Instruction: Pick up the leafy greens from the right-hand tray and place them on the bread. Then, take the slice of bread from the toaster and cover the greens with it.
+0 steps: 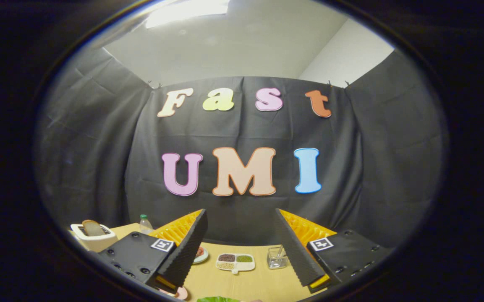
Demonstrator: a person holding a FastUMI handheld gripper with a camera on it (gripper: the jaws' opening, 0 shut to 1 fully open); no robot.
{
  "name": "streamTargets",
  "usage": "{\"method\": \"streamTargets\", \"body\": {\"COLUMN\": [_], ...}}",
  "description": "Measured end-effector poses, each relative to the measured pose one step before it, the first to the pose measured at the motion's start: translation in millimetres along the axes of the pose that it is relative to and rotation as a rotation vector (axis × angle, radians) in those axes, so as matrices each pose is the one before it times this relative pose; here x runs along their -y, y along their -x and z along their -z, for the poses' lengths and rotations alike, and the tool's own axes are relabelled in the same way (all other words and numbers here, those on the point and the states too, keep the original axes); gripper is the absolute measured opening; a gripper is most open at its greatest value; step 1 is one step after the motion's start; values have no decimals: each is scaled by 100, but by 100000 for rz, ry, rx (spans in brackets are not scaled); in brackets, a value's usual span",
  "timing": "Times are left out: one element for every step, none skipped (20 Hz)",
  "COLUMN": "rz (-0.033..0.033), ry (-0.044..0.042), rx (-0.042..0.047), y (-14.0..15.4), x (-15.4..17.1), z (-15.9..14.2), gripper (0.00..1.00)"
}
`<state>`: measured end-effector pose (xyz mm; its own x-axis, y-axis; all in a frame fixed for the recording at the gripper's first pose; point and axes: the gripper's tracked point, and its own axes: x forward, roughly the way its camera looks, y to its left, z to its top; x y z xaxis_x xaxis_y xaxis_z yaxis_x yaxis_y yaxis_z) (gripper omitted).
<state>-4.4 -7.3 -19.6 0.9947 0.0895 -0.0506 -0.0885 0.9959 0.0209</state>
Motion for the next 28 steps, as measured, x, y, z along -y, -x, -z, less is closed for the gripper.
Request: {"method": "streamTargets", "body": {"rz": [-3088, -2637, -2318, -1761, -1901, -2163, -3167, -2930, -2227, -2494, -2733, -2902, -2795, -2198, -2316, -2004, -1849, -1227, -1207, -1634, -2161, -2842, -2763, -1970, -1879, -1596, -1309, -938], "ry": [168, 1107, 1930, 2169, 1582, 385, 82, 750, 1471, 1301, 388, -311, -356, 32, 284, 394, 783, 1475, 1522, 1171, 665, -122, -235, -14, 402, 834, 1243, 1160], "rx": [-1595, -1923, -1900, -1760, -1953, -2429, -2770, -3062, -3195, -2729, -2554, -2409, -2321, -2321, -2878, -3374, -3000, -2593, -2261, -2458, -2946, -3306, -3987, -3930, -3533, -3013, -2930, -3080], "y": [110, 34, 52, 68, -60, -68, -133, -121, -115, -90, -196, -135, -174, -142, -142, -216, -292, -296, -290, -343, -457, -422, -554, -424, -414, -447, -508, -588], "x": [-464, -286, -186, -102, -211, -290, -637, -429, -88, -179, -436, -471, -375, -256, -307, -226, -255, -98, -72, -269, -524, -513, -567, -322, -375, -295, -329, -179], "z": [644, 592, 672, 576, 767, 782, 888, 848, 1018, 757, 856, 701, 778, 718, 978, 935, 1110, 758, 815, 780, 1111, 1056, 1239, 1176, 1101, 807, 1072, 820], "gripper": [100, 100, 100, 100, 100, 100, 100, 100, 100, 100, 100, 100, 100, 100, 100, 100, 100, 100, 100, 100, 100, 100, 100, 100, 100, 100, 100, 100]}}
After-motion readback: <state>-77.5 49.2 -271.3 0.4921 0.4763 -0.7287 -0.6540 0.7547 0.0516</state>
